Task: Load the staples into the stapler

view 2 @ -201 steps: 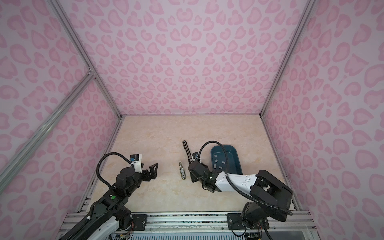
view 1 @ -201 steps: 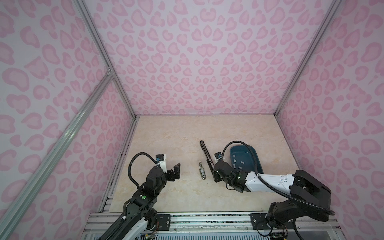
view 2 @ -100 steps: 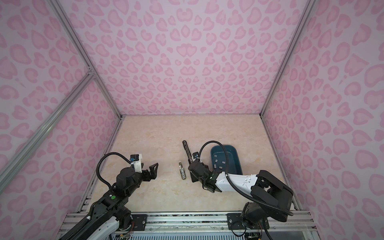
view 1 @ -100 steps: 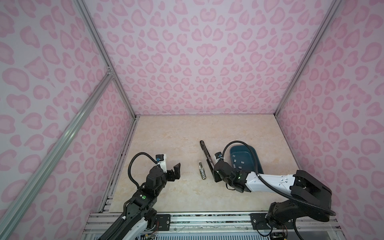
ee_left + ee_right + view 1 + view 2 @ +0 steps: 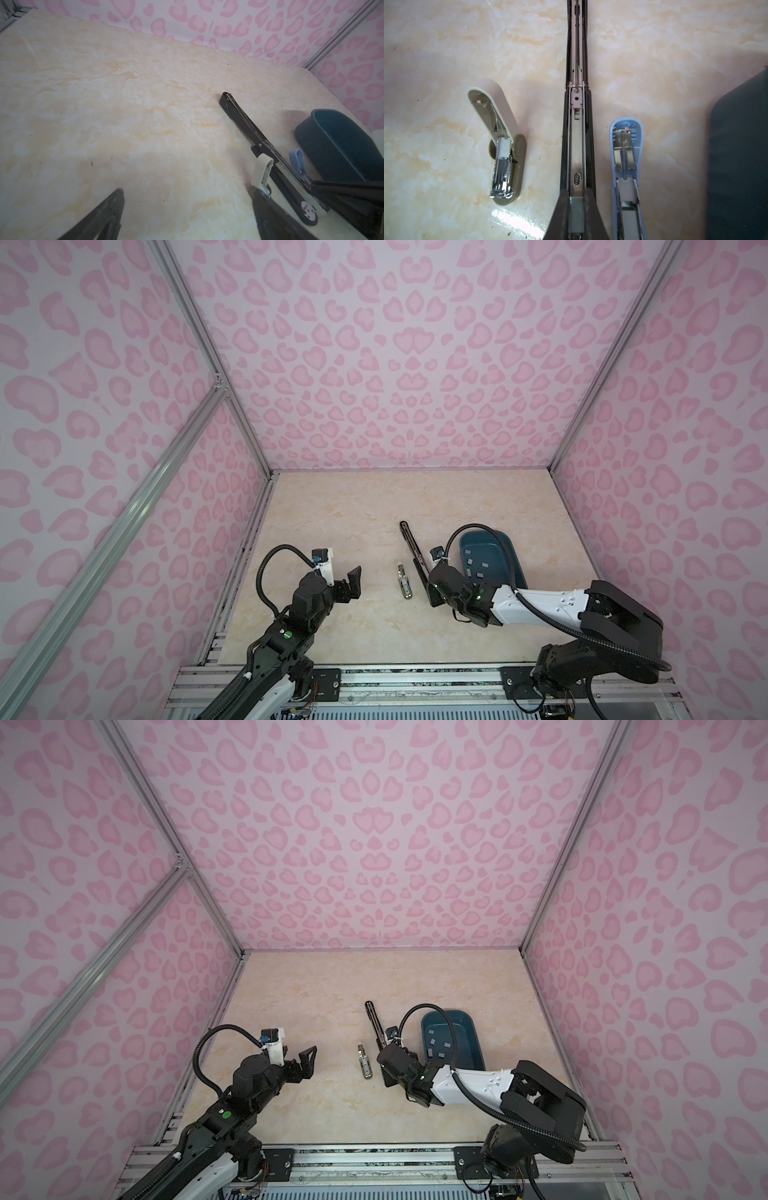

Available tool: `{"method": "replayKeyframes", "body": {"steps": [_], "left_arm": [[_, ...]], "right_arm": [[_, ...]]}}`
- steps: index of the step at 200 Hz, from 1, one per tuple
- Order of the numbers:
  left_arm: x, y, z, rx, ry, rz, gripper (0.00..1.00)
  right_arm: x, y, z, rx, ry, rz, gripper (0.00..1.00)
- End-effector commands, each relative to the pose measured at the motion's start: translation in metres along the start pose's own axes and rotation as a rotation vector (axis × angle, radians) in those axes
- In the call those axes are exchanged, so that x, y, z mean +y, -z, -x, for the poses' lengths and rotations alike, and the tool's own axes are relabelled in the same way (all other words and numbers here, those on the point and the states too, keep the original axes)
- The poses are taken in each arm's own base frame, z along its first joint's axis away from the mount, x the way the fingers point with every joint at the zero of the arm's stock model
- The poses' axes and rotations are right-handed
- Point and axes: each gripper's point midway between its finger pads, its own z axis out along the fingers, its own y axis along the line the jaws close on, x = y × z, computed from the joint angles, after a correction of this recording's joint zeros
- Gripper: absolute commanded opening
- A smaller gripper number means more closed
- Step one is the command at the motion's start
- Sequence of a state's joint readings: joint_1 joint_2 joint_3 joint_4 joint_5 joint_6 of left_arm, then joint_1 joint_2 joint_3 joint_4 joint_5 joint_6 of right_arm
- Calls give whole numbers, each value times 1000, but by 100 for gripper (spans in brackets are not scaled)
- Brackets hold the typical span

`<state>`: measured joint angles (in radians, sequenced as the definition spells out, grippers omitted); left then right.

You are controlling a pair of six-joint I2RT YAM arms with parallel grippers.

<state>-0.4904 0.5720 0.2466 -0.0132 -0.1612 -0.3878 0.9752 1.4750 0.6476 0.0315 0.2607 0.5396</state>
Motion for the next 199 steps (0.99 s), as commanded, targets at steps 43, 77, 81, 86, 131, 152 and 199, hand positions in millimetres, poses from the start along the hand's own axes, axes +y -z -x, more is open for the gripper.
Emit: {"method": "replayKeyframes", "body": {"steps": [43,77,81,86,131,152,199], "left_arm": [[-3,0,5,-22,-5,-13,97],[-3,0,5,-23,-5,-15,97],[-3,0,5,-22,-5,-14,97],[-3,0,4,-22,-6,-14,97],[-3,0,4,-22,-6,-15,97],[-3,0,4,-22,-6,-14,97],[-4,0,5,-23,-8,-15,97]], "right_arm": [[-3,3,-7,7,-5,-20,8],[-3,5,-12,12,-1,-28,8],[-3,5,-12,12,0,-28,8],[-3,5,-13,12,-2,-29,8],[-3,5,-16,19,-2,-29,9],[-3,5,-16,17,-2,-31,11],[-4,8,-15,7,-2,-35,20]]}}
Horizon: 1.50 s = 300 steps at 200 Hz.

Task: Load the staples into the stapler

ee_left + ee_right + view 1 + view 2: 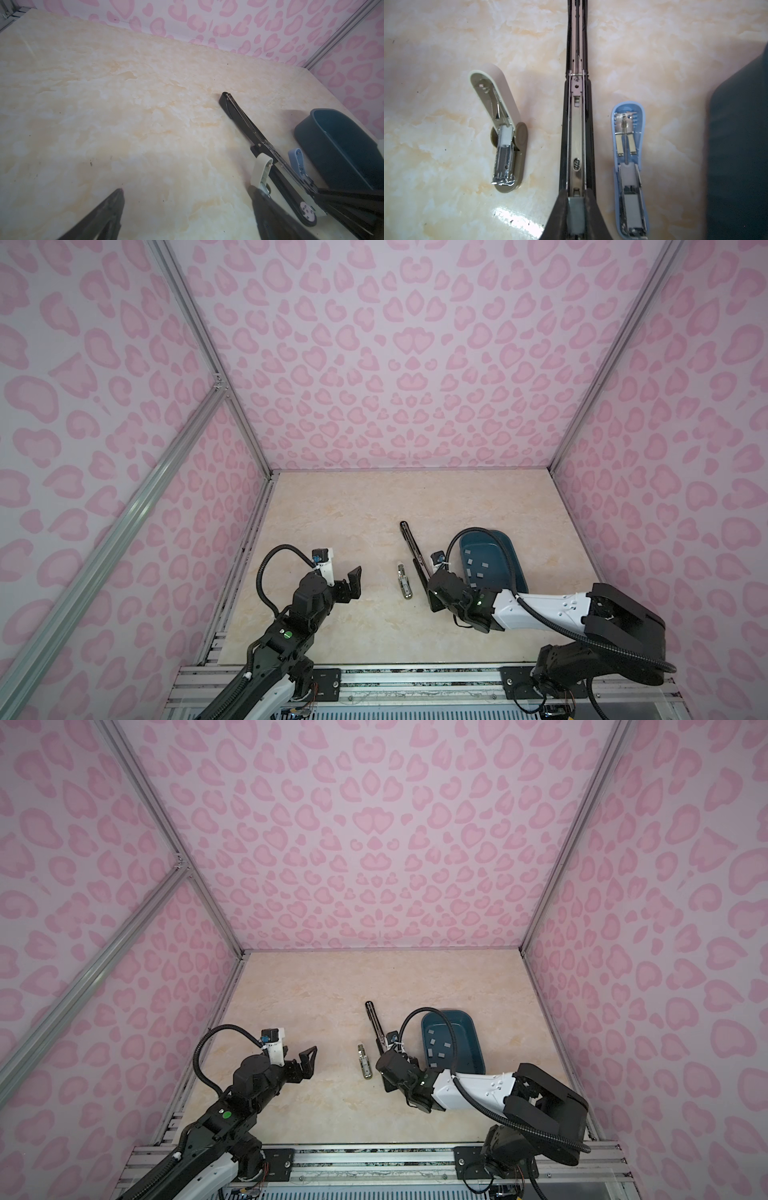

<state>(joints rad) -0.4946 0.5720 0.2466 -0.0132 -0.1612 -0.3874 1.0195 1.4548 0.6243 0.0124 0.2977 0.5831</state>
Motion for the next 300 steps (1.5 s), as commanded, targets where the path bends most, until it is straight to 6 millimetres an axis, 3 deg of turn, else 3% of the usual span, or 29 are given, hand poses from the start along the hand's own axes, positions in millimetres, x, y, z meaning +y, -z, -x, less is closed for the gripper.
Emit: {"method": "replayKeyframes", "body": {"steps": [1,75,96,109,143,166,199,236,254,300], "left_arm": [[-3,0,5,-23,-6,-12,97],[-2,0,4,-22,-7,-11,97],[-2,0,5,-24,-8,-8,97],[-1,0,5,-27,-8,-4,97],[0,-1,6,-24,-11,6,97],[0,-2,6,-19,-13,11,97],[1,-4,5,-10,-16,19,97],[2,-6,5,0,-19,32,97],[2,-8,4,11,-21,35,97],[2,-10,3,20,-25,40,97]], "right_arm": [[-6,1,-4,5,2,-24,20],[-8,9,4,-25,-6,-27,24],[-9,21,24,-61,4,-47,25],[-11,34,46,-111,12,-76,27],[-38,54,87,-181,-26,-126,27],[-81,57,97,-181,-22,-221,26],[-132,54,86,-138,-30,-255,30],[-170,41,56,-40,-145,-236,36],[-170,33,48,9,-194,-169,36],[-184,14,30,158,-247,-270,32]]}}
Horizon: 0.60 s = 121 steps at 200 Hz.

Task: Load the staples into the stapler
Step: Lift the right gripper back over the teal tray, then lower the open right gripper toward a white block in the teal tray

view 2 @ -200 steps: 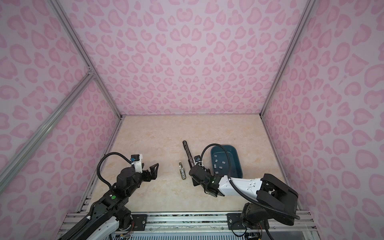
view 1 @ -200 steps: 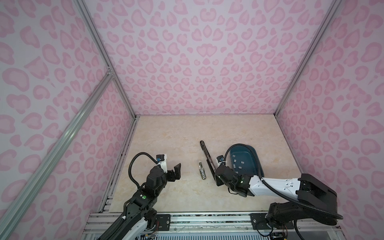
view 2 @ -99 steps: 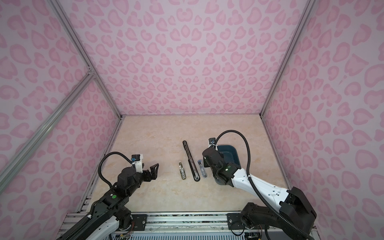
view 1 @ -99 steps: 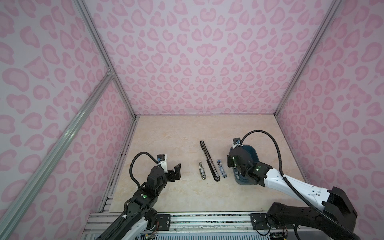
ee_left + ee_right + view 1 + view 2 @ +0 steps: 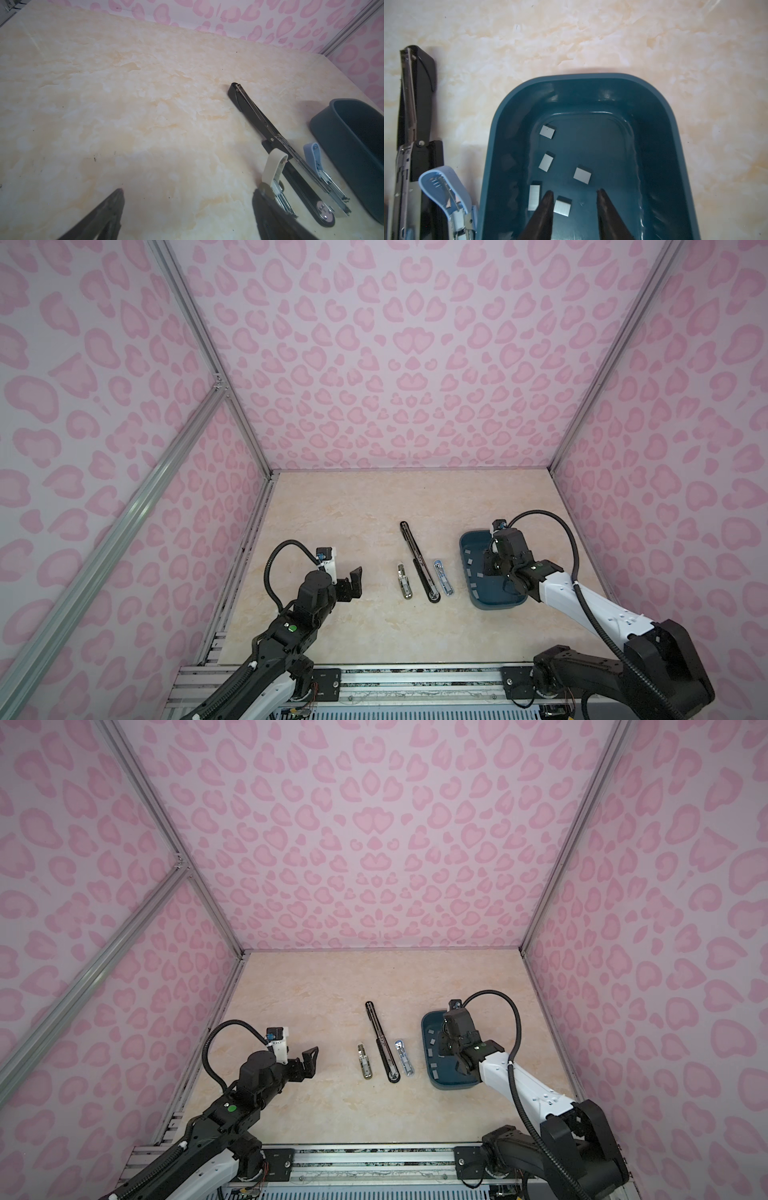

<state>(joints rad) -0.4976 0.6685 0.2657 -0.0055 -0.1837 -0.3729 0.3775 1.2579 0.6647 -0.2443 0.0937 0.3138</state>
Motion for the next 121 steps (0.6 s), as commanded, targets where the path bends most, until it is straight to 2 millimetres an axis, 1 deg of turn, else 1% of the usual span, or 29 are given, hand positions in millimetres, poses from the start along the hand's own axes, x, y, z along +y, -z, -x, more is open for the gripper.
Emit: {"method": "replayKeyframes", "body": {"steps": [1,18,32,62,80,121], "left_arm": [[-3,1,12,-36,4,-3,97],[-3,1,12,-35,3,-2,97],[-2,1,12,-34,3,0,97],[-3,0,12,-30,2,-1,97],[-3,0,11,-29,2,-1,97],[-3,0,12,-31,1,-1,97]], "right_arm": [[-3,-12,-16,105,-31,-34,32],[-9,-24,-26,160,-45,-86,29],[-14,-28,-28,185,-50,-127,28],[-20,-31,-33,215,-61,-173,31],[-20,-34,-38,244,-61,-173,30],[-21,-35,-41,261,-61,-185,31]]}}
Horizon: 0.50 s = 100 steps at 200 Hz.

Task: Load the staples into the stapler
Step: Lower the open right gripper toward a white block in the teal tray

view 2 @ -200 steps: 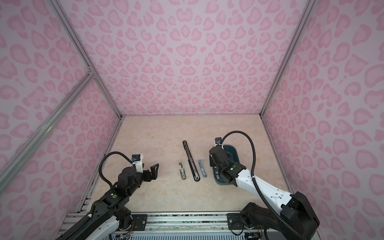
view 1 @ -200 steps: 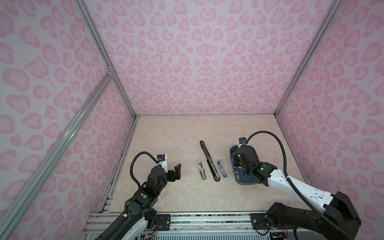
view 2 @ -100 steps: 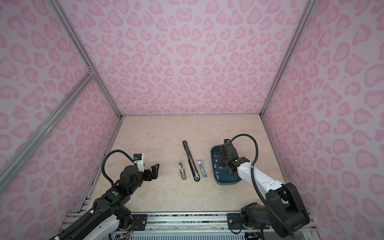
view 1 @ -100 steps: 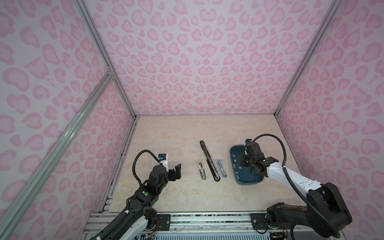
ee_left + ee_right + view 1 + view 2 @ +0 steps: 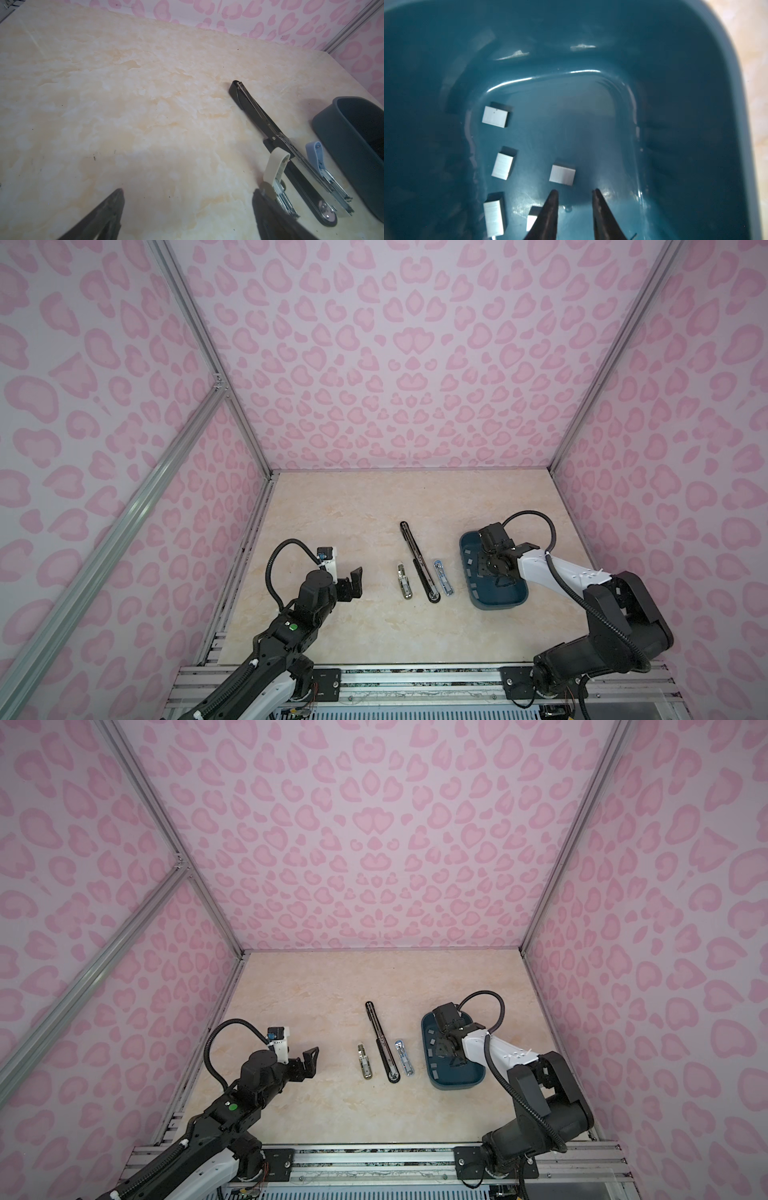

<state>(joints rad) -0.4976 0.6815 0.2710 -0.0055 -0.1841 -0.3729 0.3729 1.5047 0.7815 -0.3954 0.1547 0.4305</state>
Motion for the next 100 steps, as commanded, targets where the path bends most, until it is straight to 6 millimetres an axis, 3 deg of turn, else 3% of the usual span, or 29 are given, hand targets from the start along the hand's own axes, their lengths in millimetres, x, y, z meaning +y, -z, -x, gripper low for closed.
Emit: {"method": "replayKeyframes", "body": {"steps": [1,100], "left_arm": [[-3,1,12,-37,3,-4,97],[-2,2,12,-42,5,-5,97]], "right_arm": [[-4,-2,-6,28,-2,-27,31],[3,-18,-6,75,24,-31,31]]}}
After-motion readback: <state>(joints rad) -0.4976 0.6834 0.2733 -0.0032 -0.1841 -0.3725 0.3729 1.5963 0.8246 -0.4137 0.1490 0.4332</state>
